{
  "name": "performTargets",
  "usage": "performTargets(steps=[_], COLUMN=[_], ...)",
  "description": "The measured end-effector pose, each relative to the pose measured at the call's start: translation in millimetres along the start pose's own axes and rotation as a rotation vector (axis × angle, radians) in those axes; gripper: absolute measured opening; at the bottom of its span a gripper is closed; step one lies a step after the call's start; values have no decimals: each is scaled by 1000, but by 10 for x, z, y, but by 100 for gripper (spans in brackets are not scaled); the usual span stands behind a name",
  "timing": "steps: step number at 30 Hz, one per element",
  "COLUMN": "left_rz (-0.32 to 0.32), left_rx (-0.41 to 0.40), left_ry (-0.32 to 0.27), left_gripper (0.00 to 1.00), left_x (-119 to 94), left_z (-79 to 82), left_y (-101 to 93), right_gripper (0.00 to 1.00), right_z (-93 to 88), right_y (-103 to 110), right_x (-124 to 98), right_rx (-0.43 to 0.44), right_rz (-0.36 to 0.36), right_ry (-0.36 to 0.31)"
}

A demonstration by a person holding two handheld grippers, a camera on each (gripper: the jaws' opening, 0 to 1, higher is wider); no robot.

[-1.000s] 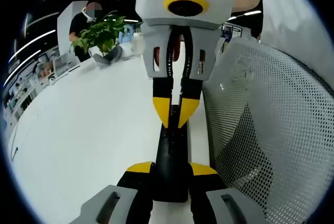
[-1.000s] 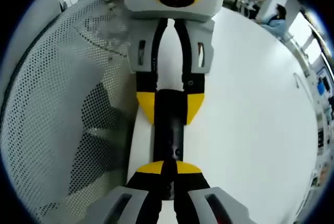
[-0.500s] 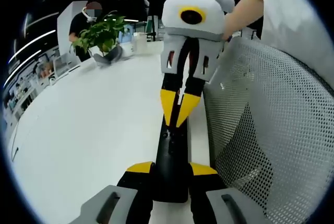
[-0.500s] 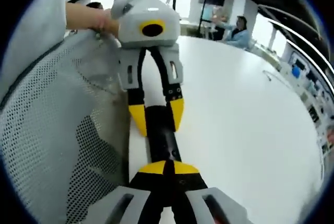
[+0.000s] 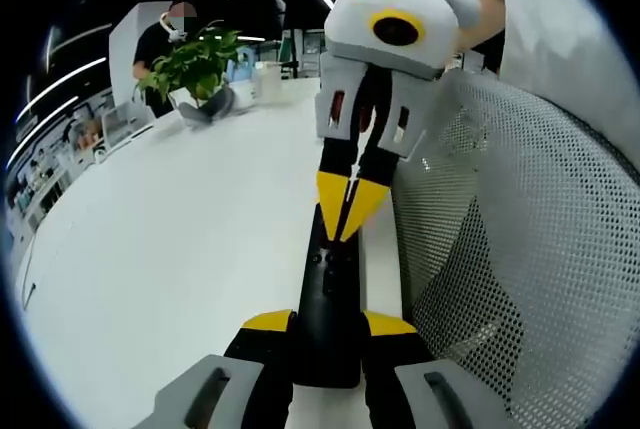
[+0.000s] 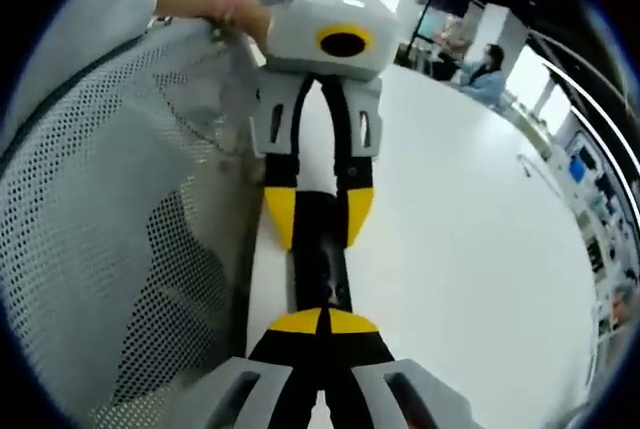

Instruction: Press the specified remote control buttons in sequence, fully releasing each button before pressing the next.

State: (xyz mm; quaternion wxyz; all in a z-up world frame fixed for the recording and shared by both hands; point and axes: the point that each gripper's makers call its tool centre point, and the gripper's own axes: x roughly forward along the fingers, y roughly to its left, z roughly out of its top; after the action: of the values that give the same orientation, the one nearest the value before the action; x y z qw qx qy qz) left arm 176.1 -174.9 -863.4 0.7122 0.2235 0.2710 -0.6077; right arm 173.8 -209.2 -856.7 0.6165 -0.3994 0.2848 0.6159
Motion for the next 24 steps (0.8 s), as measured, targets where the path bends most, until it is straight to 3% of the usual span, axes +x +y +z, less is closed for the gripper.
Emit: performTargets(steps=[4, 9, 12, 15, 21, 24], left_rz=[-1, -2, -2, 0, 0, 1], left_rx=[0, -1, -1, -1, -1, -3], left_ry=[0, 0, 0, 0, -2, -3], left_gripper=[25, 25, 25, 25, 25, 25], left_x=[-1, -4, -5, -6, -4, -5], left_z=[0, -1, 0, 1, -1, 1], left_y=[0, 0, 1, 2, 3, 3], right_gripper=[0, 0, 0, 0, 0, 0], right_z=[-7, -10, -6, -15, -16, -33], right_y=[3, -8, -18, -16, 4, -5], right_x=[12, 31, 42, 39, 50, 27], right_rx=[-31, 37, 51, 147, 96, 95], right_rz=[74, 153, 171, 187, 177, 170], right_ry=[80, 189, 218, 244, 310, 281])
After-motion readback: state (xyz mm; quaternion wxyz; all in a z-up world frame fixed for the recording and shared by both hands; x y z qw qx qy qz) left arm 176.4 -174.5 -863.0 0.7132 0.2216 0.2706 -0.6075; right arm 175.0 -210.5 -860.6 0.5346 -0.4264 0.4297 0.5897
